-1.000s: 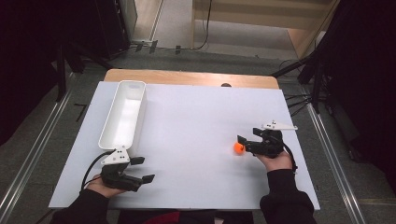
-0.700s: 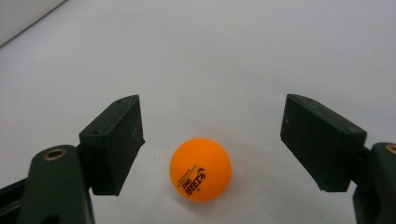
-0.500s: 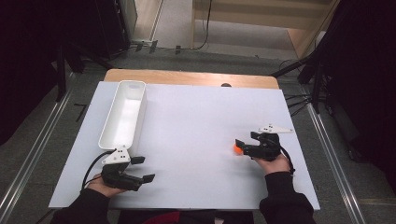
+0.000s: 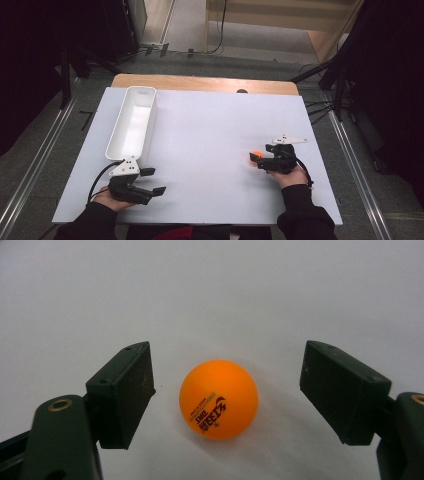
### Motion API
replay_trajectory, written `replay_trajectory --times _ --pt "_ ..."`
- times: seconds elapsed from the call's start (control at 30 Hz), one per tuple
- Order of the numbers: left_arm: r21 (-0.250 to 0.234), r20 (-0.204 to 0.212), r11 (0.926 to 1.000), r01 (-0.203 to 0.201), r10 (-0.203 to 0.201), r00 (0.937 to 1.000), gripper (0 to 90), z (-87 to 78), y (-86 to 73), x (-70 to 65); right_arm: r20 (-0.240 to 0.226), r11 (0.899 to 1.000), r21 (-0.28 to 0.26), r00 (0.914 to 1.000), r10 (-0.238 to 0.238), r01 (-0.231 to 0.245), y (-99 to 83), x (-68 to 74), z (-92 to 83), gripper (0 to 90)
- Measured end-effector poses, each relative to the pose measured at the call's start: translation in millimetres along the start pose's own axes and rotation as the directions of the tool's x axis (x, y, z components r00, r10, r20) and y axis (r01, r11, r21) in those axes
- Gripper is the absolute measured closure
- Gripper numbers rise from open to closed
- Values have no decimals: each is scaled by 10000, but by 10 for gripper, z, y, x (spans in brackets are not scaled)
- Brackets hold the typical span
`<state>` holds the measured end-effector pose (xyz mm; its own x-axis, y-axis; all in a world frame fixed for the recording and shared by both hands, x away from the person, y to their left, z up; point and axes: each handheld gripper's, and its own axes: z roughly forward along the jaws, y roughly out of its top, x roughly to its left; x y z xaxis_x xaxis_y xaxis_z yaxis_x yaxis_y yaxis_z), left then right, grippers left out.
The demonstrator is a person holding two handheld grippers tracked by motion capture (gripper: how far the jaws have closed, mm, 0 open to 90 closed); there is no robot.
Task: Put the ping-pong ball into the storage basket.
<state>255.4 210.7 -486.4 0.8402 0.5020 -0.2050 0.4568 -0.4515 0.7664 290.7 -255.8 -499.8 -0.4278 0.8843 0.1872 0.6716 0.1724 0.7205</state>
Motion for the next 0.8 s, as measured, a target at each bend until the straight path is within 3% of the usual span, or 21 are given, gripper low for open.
replay_trajectory --times 0.4,0.6,0.8 --pt "-37 18 10000 -54 54 10000 203 -3 1 2 153 9974 632 9992 -361 351 -32 32 79 219" --pt "-54 33 10000 -51 51 10000 203 -3 1 0 243 9966 761 9992 -326 307 -59 35 107 242" --pt "-97 59 10000 -22 23 10000 203 -1 2 -7 280 9944 913 9981 -551 523 -66 41 110 322"
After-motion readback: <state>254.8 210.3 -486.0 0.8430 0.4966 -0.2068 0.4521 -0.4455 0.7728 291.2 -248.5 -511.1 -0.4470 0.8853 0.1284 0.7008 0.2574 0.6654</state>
